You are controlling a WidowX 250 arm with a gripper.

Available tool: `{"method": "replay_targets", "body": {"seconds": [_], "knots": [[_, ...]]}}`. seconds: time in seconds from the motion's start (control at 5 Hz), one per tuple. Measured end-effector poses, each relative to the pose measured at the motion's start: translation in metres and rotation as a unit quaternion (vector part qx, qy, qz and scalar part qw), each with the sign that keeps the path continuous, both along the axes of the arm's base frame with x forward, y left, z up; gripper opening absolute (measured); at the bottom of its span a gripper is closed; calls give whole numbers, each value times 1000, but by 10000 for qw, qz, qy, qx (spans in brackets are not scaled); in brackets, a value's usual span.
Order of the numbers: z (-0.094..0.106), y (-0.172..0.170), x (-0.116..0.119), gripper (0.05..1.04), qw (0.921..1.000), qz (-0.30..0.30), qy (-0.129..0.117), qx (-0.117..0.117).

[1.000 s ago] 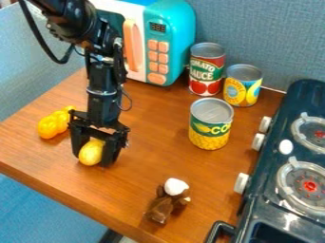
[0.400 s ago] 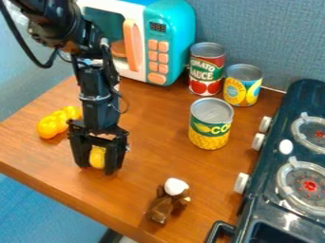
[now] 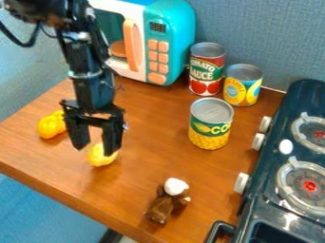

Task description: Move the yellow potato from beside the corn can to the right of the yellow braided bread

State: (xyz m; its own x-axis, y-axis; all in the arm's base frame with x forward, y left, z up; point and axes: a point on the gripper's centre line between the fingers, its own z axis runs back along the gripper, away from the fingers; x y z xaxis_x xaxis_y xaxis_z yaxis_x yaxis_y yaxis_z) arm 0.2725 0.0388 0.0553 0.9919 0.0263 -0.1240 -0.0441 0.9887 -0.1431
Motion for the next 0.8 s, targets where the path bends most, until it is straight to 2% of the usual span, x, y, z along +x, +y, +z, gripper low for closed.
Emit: {"method": "replay_targets", "body": {"seconds": [0.2, 0.4, 0.6, 0.8], "knots": [[16, 3, 3, 997, 9998, 136, -128, 38], [40, 18, 19, 997, 9987, 36, -252, 447], [35, 39, 34, 997, 9956, 41, 118, 930], [30, 51, 48, 997, 9924, 105, 402, 1158]]}}
